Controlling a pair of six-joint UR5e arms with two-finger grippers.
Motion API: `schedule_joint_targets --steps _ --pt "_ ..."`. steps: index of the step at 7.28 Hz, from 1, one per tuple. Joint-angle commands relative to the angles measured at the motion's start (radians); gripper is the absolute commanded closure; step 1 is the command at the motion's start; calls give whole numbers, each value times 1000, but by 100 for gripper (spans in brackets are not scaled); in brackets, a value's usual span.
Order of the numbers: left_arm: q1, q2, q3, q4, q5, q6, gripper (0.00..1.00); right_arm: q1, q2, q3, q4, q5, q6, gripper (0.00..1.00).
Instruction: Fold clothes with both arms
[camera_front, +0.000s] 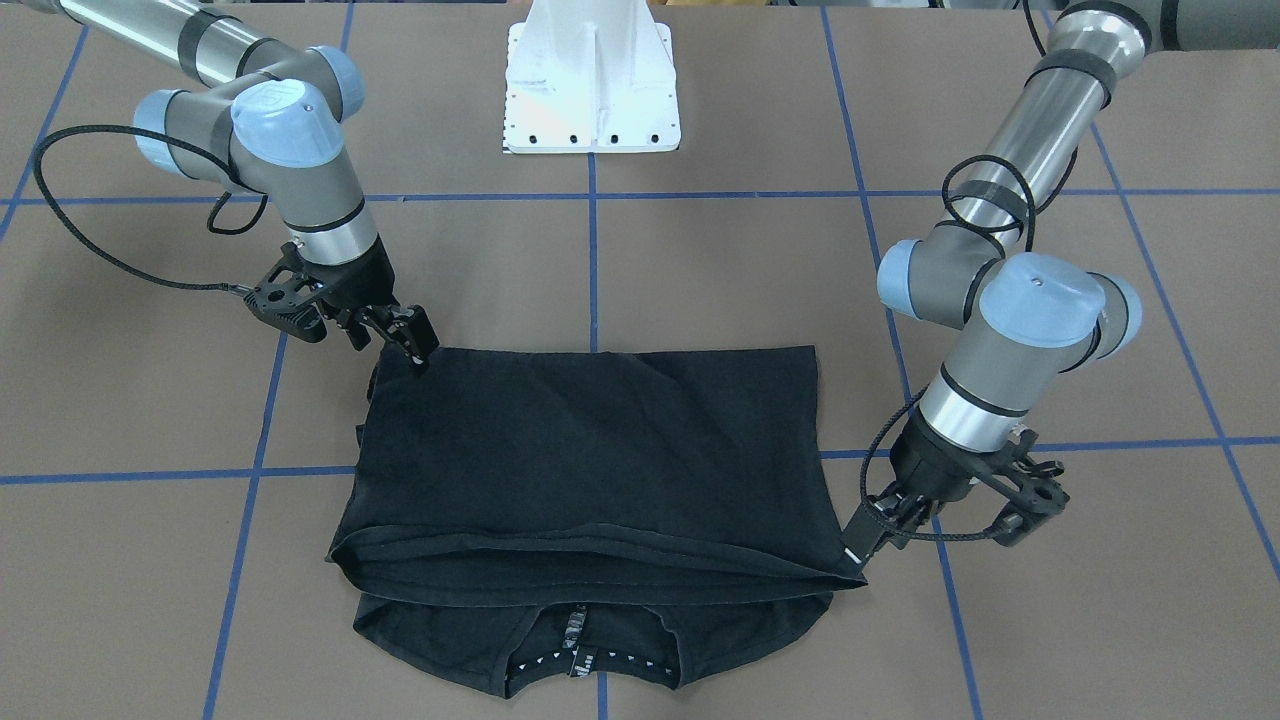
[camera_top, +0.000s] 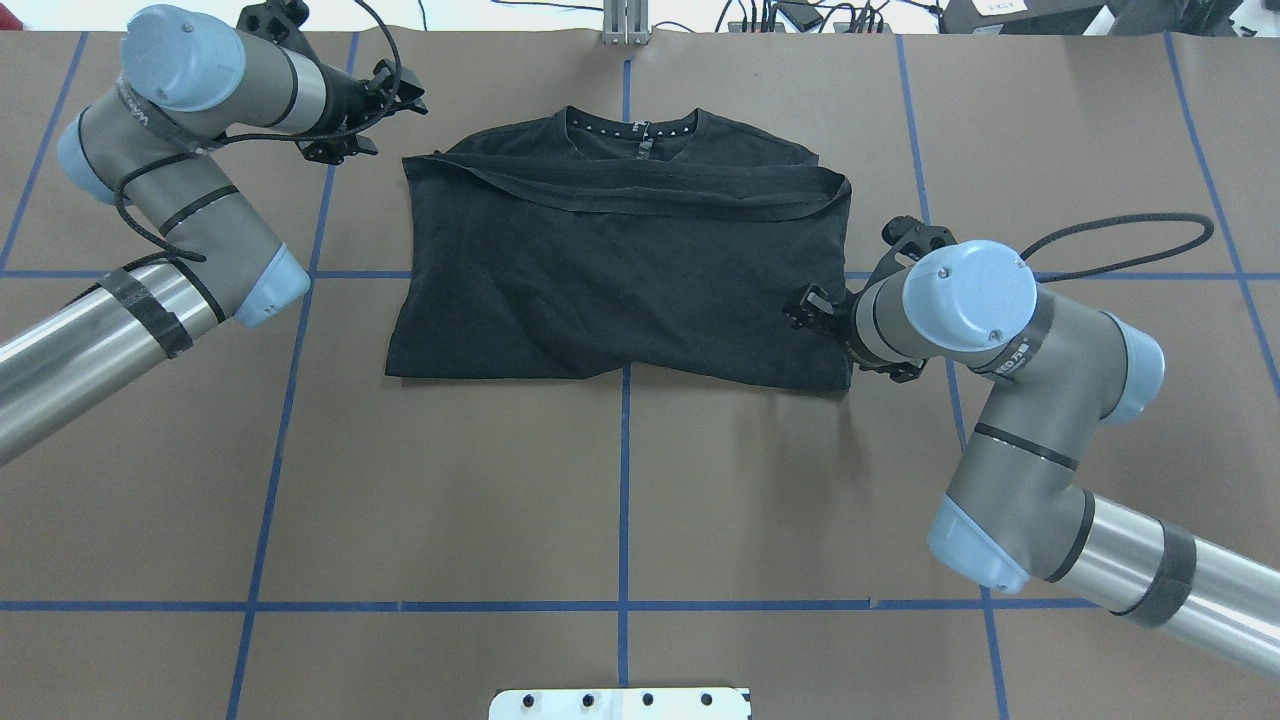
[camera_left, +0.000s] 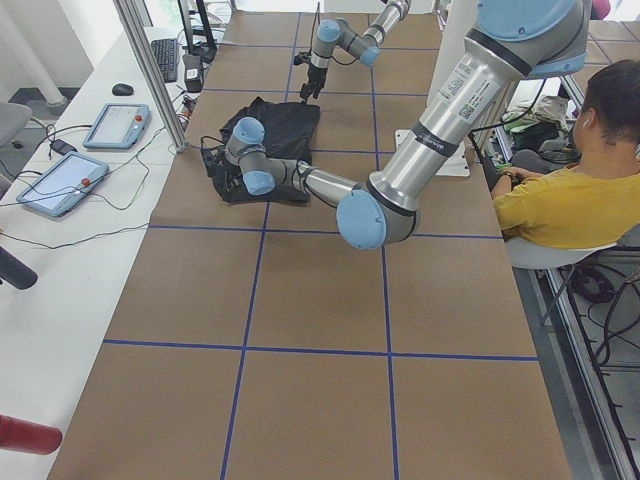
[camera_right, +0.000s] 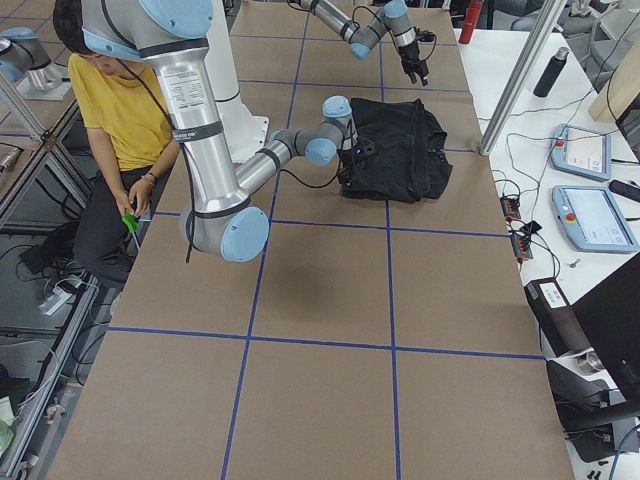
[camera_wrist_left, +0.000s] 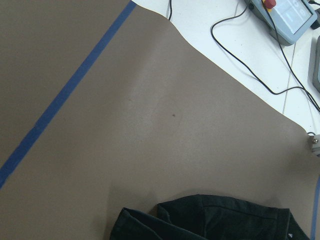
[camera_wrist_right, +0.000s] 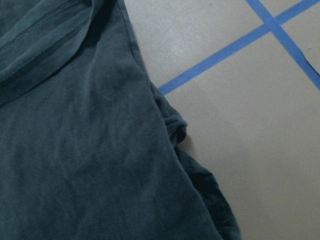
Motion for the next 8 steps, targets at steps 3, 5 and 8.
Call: schedule_joint_targets --steps 3,5,8 --pt "-1 4 -11 2 17 -3 14 -19 -27 -23 30 -23 2 43" --pt "-1 4 -11 2 19 -3 14 -19 -27 -20 30 -21 5 100" --pt "-1 6 -24 7 19 -6 14 -19 -141 121 28 -9 5 100"
